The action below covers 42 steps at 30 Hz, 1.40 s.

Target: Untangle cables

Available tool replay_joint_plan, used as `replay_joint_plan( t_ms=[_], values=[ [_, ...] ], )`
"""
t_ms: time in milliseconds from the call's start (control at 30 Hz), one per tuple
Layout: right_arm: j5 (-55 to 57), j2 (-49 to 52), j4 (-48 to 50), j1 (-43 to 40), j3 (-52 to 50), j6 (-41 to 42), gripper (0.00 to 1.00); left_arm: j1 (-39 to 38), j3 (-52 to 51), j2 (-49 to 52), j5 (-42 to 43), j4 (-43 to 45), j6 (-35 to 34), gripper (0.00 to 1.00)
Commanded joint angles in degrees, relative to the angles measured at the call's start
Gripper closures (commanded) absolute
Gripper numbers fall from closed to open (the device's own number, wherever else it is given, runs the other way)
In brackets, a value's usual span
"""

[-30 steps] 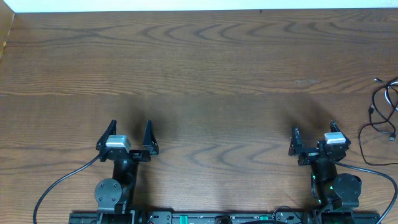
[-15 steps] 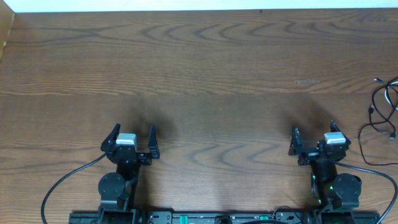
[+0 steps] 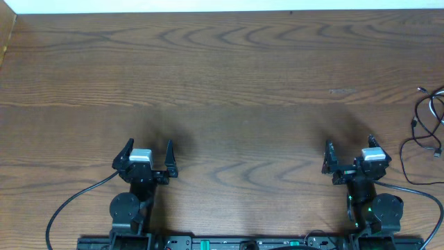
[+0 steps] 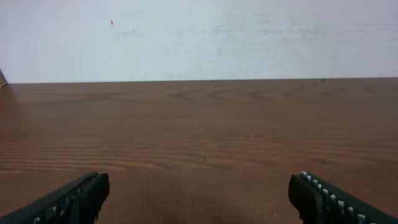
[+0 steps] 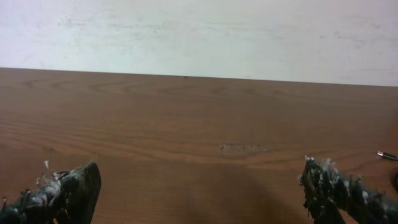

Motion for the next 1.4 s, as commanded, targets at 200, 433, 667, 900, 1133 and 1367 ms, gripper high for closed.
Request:
replay_joint_plan(
  t_ms=[200, 433, 667, 900, 1133, 1367],
  values=[
    [-0.57, -0.37, -0.2, -0.33, -0.07, -0.87, 0.01, -3.23, -0.55, -0.5, 0.13, -2.58, 0.98, 0.04],
    [-0.57, -0.37, -0.2, -0.33, -0.07, -0.87, 0.01, -3.41, -0.55, -0.5, 0.13, -2.58, 0.98, 0.04],
    [-0.57, -0.37, -0.2, -0.33, -0.07, -0.87, 0.01, -3.41, -0.55, -0.5, 0.13, -2.58, 0.98, 0.04],
    [-0.57, -0.37, -0.2, -0.33, -0.07, -0.87, 0.01, -3.37, -0.55, -0.46, 0.13, -2.58, 0.98, 0.04],
    [-0.57, -0.37, -0.2, -0.33, -0.07, -0.87, 0.01, -3.37, -0.55, -0.42, 0.13, -2.58, 0.98, 0.04],
    [-0.57, -0.37, -0.2, -0.33, -0.07, -0.87, 0.01, -3.37, -0.55, -0.35, 0.13, -2.58, 0.98, 0.04]
  ],
)
